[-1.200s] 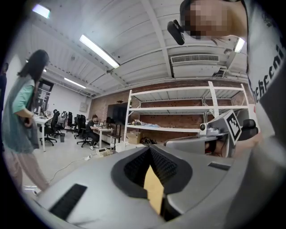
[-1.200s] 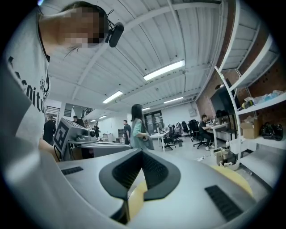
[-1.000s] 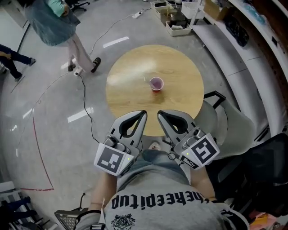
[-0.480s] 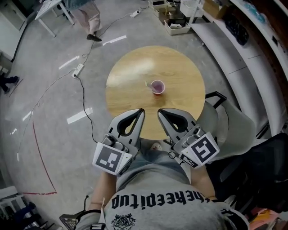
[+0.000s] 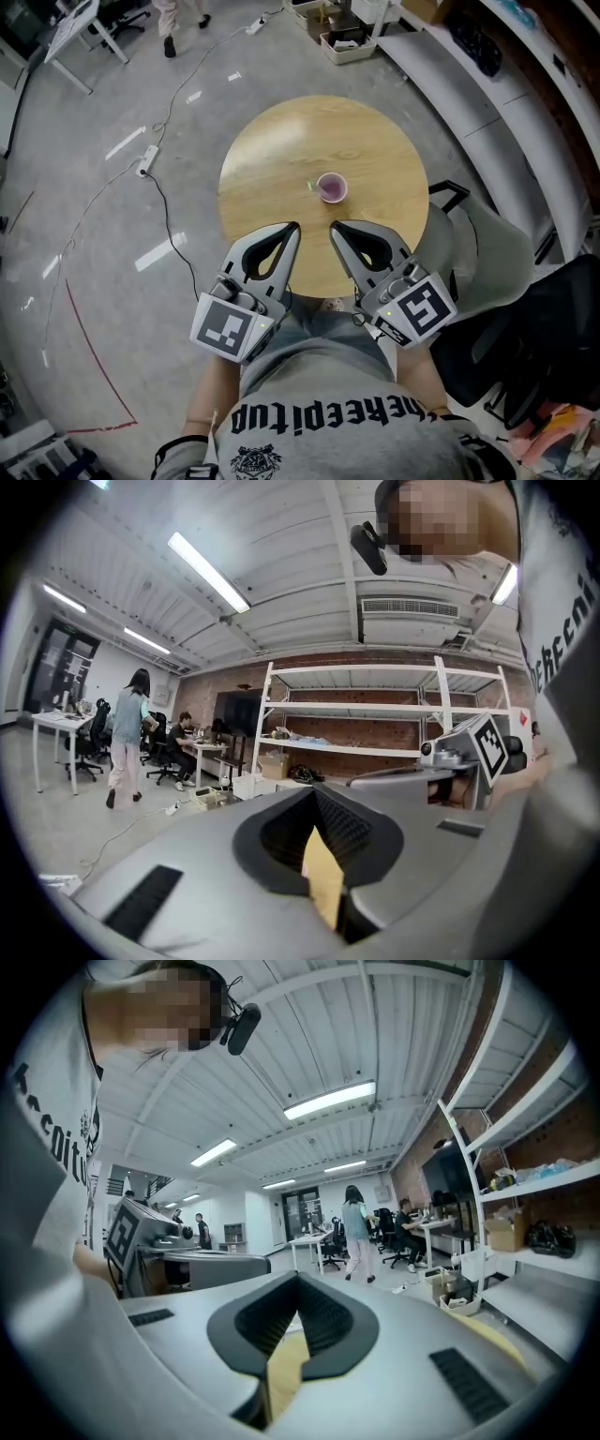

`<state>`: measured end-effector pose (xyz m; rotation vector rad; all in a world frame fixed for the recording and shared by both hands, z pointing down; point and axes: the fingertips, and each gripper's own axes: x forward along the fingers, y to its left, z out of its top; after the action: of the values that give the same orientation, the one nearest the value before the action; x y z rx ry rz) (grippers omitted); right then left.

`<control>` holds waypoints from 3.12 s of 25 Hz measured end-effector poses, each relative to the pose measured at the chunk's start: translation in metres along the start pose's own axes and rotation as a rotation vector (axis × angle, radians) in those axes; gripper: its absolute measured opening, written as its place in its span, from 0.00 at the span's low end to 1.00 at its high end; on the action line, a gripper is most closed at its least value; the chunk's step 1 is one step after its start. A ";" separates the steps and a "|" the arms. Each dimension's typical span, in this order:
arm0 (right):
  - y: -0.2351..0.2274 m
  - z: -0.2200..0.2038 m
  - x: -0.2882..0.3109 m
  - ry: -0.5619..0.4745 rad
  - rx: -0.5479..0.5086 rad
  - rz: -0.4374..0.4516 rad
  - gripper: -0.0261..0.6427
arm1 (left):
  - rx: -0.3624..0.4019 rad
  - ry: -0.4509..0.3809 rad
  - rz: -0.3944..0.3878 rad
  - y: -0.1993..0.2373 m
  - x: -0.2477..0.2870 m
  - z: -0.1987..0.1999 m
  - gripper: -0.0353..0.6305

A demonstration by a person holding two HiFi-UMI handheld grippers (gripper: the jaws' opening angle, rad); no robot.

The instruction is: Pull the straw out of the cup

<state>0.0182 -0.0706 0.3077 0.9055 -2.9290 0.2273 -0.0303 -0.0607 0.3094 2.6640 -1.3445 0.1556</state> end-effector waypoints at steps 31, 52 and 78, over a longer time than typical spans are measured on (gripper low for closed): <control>-0.041 -0.049 0.063 0.152 0.051 -0.436 0.09 | 0.016 0.070 -0.370 0.086 0.038 -0.010 0.09; -0.067 -0.135 0.074 0.357 0.051 -0.490 0.19 | -0.005 0.138 -0.434 0.100 0.058 -0.040 0.09; -0.099 -0.183 0.104 0.464 0.033 -0.460 0.23 | -0.035 0.211 -0.381 0.125 0.063 -0.066 0.09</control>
<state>-0.0078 -0.1796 0.5112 1.2934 -2.2377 0.3917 -0.0949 -0.1713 0.3959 2.7218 -0.7558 0.3495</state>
